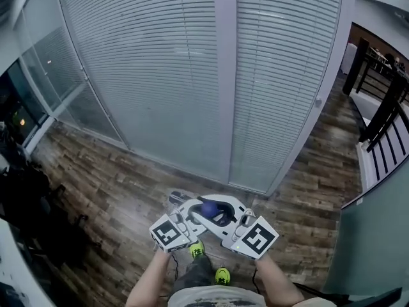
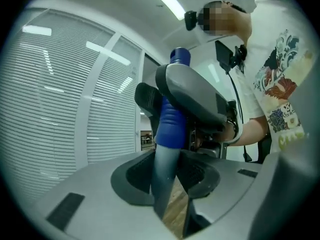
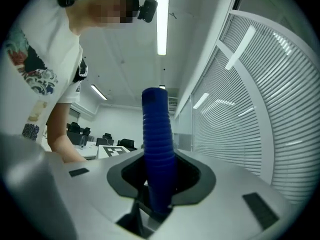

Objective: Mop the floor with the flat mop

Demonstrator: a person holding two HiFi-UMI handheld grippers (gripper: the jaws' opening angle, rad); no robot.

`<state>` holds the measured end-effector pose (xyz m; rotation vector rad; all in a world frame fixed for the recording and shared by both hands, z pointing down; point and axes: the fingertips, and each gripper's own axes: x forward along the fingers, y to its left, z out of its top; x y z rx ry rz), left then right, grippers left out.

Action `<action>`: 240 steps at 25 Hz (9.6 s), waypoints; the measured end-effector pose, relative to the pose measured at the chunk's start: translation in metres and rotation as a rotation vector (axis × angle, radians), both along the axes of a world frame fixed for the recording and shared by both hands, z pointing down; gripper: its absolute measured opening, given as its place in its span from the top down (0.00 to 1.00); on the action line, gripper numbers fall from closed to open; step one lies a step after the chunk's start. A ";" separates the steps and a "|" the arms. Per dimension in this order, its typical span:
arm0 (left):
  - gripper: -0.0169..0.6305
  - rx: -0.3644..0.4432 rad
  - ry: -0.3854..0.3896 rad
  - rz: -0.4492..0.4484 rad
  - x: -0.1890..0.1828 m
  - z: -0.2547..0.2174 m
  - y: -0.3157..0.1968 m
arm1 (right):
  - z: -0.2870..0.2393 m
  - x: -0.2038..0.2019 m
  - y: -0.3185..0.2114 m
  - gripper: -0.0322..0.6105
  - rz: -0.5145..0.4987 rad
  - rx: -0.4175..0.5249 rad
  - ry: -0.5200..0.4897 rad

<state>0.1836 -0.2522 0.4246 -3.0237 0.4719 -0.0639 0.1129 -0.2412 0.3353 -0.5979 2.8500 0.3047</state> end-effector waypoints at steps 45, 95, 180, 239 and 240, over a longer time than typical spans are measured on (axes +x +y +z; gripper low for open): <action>0.72 -0.150 -0.239 0.002 -0.056 0.140 0.498 | 0.171 -0.070 0.519 0.70 -0.144 -0.142 0.419; 0.70 -0.138 -0.143 0.037 -0.057 0.149 0.452 | 0.185 -0.072 0.468 0.63 -0.146 -0.178 0.351; 0.66 -0.249 -0.123 -0.262 -0.047 0.158 0.635 | 0.198 -0.049 0.676 0.59 -0.522 -0.168 0.348; 0.66 -0.296 -0.119 -0.302 -0.272 0.147 -0.021 | 0.174 -0.275 0.023 0.61 -0.572 -0.128 0.255; 0.66 -0.295 -0.115 -0.309 -0.272 0.147 -0.012 | 0.174 -0.275 0.033 0.61 -0.579 -0.131 0.254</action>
